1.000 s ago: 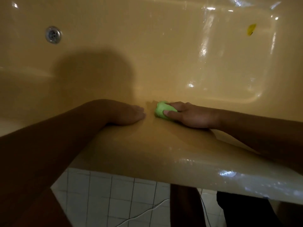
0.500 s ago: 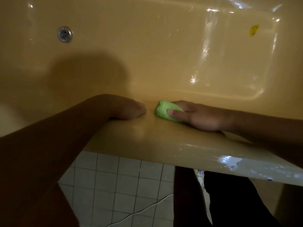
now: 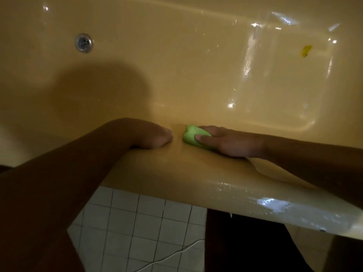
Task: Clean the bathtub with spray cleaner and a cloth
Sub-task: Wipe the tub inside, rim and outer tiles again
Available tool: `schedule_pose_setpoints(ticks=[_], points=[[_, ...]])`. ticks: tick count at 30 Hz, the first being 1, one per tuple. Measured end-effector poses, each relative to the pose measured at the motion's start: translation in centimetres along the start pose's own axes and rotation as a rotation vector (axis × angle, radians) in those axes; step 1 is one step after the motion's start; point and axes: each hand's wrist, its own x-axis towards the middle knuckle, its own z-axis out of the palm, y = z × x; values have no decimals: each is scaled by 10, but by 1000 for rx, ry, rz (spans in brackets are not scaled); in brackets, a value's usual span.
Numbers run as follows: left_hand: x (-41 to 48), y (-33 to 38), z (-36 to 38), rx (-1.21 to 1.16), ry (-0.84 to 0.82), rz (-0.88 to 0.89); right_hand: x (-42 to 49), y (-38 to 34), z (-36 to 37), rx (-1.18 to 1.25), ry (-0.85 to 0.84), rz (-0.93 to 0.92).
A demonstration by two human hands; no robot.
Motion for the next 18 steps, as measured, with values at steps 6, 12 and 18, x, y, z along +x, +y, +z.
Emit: schedule_pose_setpoints(ticks=[6, 12, 18], points=[[-13, -2, -2, -110, -6, -64, -81, -55, 7, 0, -121, -122], [-10, 3, -5, -121, -8, -94, -12, -32, -3, -59, -69, -8], [11, -13, -7, -123, -34, -93, 108, 52, -12, -271, 103, 265]])
